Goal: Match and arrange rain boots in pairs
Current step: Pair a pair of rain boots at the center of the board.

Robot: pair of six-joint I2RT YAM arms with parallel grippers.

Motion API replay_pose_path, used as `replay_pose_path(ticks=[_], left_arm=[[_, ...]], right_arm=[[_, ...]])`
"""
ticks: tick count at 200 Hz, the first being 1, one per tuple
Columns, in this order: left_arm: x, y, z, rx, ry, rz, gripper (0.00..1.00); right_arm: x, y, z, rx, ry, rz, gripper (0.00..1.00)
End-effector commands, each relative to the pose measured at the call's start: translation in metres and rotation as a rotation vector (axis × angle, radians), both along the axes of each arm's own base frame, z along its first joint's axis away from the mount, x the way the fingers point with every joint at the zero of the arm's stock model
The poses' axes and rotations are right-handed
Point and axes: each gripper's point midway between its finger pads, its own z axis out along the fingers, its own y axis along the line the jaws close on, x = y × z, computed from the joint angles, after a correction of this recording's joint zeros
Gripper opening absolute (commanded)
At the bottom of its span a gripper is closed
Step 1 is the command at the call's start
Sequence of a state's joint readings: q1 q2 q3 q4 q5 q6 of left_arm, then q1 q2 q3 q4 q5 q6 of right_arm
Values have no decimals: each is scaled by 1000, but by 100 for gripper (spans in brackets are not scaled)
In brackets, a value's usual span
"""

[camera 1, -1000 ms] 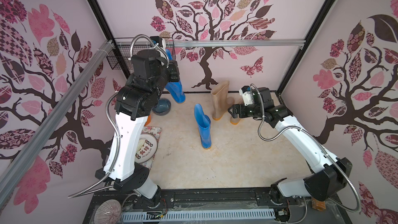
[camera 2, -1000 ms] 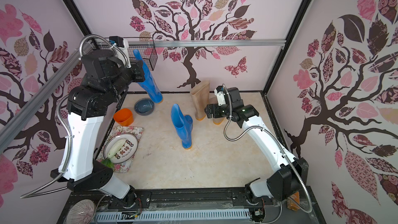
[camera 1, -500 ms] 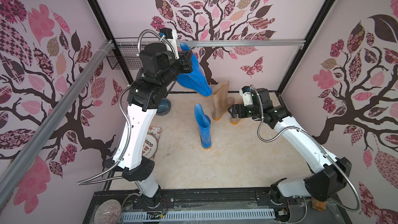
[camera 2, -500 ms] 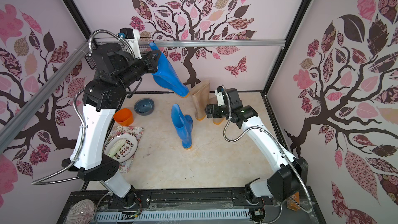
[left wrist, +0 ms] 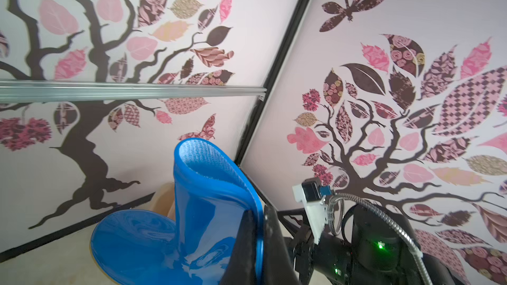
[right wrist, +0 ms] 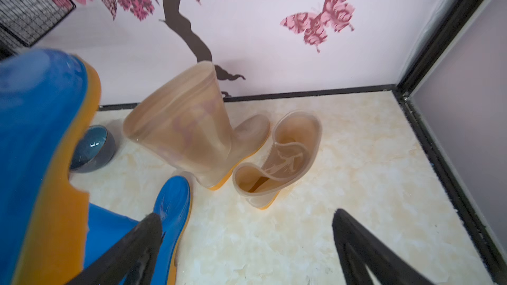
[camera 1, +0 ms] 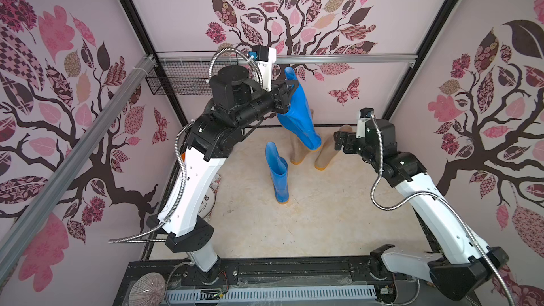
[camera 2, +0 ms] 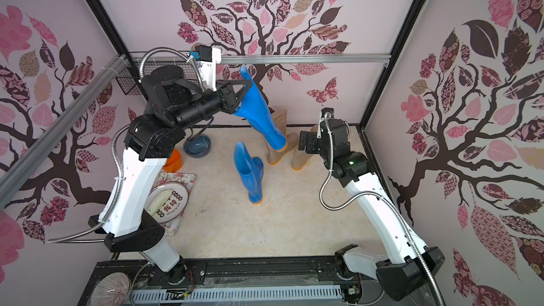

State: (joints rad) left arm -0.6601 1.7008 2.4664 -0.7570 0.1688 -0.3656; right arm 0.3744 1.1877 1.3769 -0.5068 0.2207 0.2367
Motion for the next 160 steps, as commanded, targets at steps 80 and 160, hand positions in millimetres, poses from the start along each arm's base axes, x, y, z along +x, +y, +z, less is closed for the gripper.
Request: replay_pose_path(ticks=[80, 160], left_arm=[[-29, -28, -23, 13, 81, -187, 0], [-33, -47, -75, 93, 223, -239, 0]], right_arm=[[-19, -13, 58, 67, -160, -30, 99], [-19, -10, 48, 64, -149, -15, 98]])
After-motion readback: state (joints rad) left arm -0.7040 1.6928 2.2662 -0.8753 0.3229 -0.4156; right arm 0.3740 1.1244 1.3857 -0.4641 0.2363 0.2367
